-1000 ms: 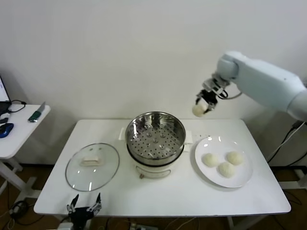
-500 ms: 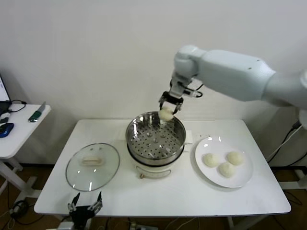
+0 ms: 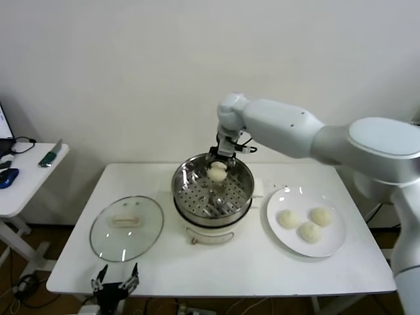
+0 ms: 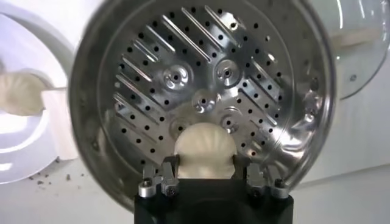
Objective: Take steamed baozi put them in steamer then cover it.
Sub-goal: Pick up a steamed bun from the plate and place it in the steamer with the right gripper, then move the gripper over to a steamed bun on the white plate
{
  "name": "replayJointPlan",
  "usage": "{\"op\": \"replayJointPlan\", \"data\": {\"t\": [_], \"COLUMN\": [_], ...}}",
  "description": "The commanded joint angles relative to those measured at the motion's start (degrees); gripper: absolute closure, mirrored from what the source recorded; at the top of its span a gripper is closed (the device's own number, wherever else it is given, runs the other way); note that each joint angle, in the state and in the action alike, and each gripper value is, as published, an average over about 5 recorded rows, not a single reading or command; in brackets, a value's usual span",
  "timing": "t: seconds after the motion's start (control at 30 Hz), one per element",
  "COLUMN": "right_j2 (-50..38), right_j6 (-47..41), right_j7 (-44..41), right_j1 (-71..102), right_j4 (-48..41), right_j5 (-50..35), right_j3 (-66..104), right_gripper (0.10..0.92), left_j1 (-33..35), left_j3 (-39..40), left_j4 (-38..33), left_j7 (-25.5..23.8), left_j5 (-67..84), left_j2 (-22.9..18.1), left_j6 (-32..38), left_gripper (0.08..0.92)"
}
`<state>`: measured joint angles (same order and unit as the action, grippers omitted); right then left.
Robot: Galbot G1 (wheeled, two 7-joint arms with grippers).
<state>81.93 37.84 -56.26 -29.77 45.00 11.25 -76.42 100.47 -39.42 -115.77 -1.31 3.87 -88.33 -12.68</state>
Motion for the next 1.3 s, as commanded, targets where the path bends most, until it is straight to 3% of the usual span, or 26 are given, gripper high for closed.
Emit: {"op": "replayJointPlan", "data": {"t": [0.03,0.37,0.53,0.7,0.83,1.0,1.1,1.3], "right_j2": [3.10,5.20,4.15,0.14,-3.68,-13.36,-20.33,-30.99], "right_j6": [1.86,2.97,3.34,3.18,0.47,-19.29,-31.20,-43.73], "right_j7": [1.27,2.36,2.60,-0.21,-3.26,-7.17,-6.88,-4.70], "right_j1": [3.88,5.29,4.45,-1.41,-10.02,-20.99,-25.09,-24.82], "right_j4": [-7.64,-11.98,-9.83,-3.83,-0.72,8.26,14.08,22.64], "right_j5": [4.13,4.52,3.15,-5.54,-19.79,-37.91,-42.13,-45.36], "right_j3": [1.96,3.29,3.23,-1.20,-6.83,-17.13,-22.10,-26.51], "right_gripper": [0.414,0.406,0.290,0.210,0.203,0.202,0.202,0.203], "left_j1": [-0.04,-0.20,-0.14,0.17,0.31,0.23,-0.08,-0.94], "left_j3": [-0.01,0.17,0.21,0.15,0.12,-0.01,-0.09,-0.17], "left_j4": [0.04,0.26,0.07,-0.28,-0.36,-0.25,-0.06,-0.04], "left_j7": [0.03,0.18,0.23,0.28,0.32,0.36,0.35,0.14], "left_j5": [0.00,-0.01,-0.04,-0.09,-0.13,-0.14,-0.14,-0.13], "left_j2": [0.04,-0.14,-0.23,-0.29,-0.39,-0.41,-0.37,-0.21], "left_j6": [0.06,0.29,0.27,0.23,0.15,0.02,-0.06,-0.26], "left_gripper": [0.177,0.177,0.177,0.177,0.177,0.177,0.177,0.177]}}
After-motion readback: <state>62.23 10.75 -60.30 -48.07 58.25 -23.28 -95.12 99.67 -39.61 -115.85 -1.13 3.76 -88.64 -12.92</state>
